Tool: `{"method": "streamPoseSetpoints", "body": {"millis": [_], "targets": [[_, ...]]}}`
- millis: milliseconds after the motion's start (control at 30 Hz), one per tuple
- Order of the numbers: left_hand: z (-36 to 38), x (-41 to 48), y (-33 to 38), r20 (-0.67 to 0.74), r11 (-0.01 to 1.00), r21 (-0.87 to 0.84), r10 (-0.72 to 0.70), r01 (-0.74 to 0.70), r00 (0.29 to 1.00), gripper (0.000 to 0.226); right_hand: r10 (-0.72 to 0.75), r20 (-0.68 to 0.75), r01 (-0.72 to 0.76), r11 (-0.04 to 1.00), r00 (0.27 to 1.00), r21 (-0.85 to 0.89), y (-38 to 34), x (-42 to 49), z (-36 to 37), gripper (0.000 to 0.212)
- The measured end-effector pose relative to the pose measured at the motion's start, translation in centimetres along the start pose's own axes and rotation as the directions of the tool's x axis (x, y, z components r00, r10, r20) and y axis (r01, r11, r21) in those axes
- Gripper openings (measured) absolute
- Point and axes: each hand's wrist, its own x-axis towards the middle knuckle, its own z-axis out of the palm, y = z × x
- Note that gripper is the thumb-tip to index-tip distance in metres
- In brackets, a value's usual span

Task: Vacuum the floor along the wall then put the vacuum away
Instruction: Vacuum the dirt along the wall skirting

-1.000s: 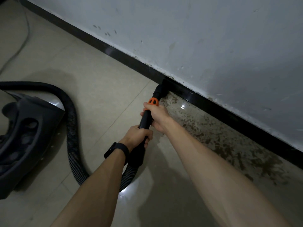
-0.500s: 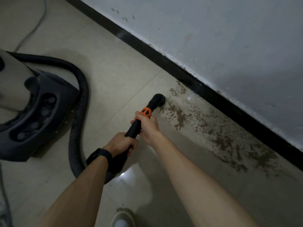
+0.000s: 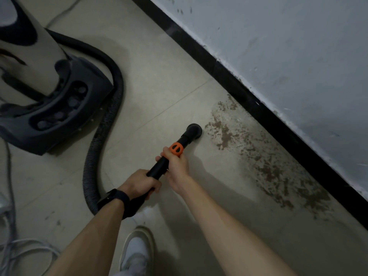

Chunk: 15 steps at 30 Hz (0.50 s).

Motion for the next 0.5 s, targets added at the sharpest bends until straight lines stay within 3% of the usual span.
{"method": "streamPoseSetpoints", "body": {"millis": [500], "targets": [[2.6, 0.2, 0.1, 0.035, 0.999, 0.043, 0.005, -0.007, 0.999, 0.013, -0.046, -0.075, 0.045, 0.999, 0.996, -0.003, 0.3, -0.9, -2.7, 0.018]]}}
